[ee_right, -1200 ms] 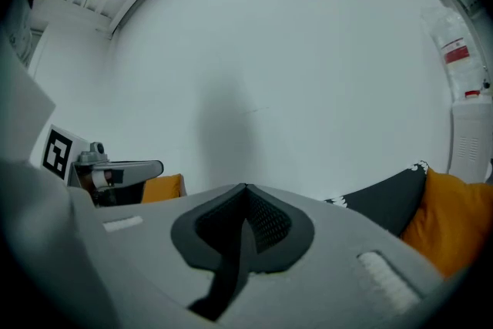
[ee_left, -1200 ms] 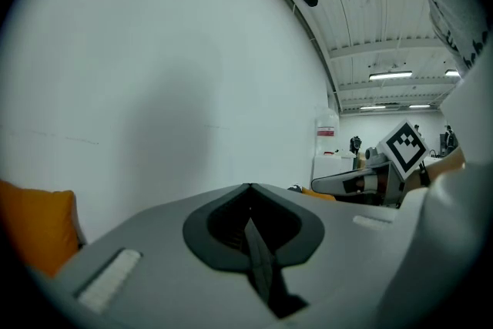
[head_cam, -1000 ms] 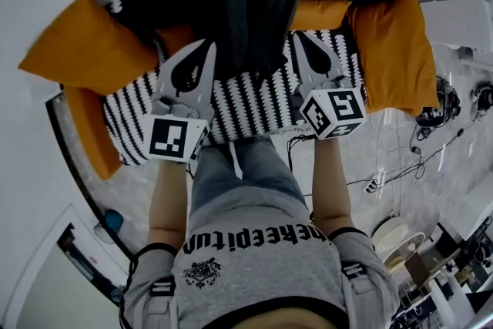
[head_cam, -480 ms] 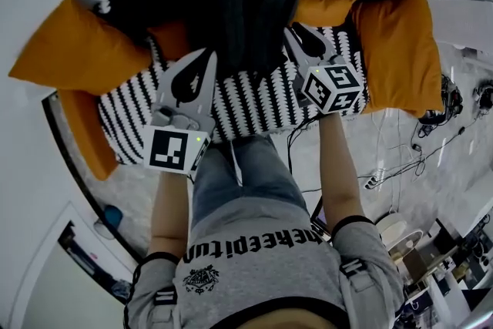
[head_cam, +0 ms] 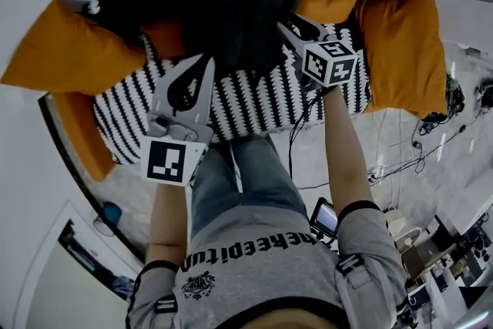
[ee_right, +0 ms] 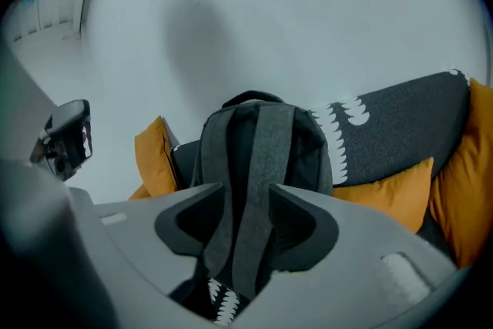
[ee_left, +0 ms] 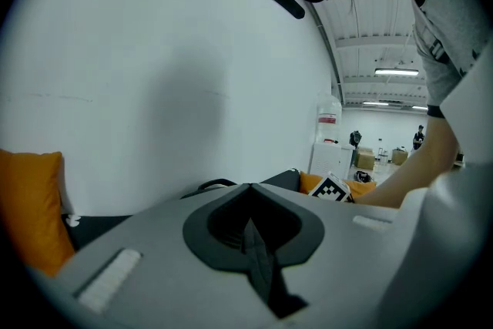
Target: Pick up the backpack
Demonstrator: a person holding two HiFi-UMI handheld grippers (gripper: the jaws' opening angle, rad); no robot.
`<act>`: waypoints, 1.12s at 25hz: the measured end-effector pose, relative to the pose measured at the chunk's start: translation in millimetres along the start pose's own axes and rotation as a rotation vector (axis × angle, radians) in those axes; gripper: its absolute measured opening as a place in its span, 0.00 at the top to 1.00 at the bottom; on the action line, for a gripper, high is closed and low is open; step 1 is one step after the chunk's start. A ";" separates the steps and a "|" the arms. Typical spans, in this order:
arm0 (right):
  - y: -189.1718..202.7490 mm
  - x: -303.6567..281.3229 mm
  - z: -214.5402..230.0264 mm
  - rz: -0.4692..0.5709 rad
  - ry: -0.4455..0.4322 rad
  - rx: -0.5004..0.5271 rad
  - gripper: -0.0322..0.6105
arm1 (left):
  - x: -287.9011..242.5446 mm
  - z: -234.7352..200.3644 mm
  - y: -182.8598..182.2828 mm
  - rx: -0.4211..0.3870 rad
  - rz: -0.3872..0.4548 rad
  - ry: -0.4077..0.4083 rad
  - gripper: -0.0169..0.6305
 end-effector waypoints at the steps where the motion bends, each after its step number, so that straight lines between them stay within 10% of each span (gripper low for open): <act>1: 2.9 -5.1 5.0 -0.015 0.003 -0.008 0.66 | -0.3 -0.5 1.1 0.002 -0.002 -0.001 0.94; 28: 1.3 -89.7 33.8 -0.103 -0.116 0.008 0.66 | -6.5 -14.2 32.7 0.011 -0.079 -0.067 0.94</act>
Point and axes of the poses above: the fingertips, and each gripper's own axes: x backward along the fingers, z to its right, y out of its underside, the point moved 7 cm from there along x, backward along the fingers, and after that the axes turned 5 degrees about -x, right-handed, at the moved point
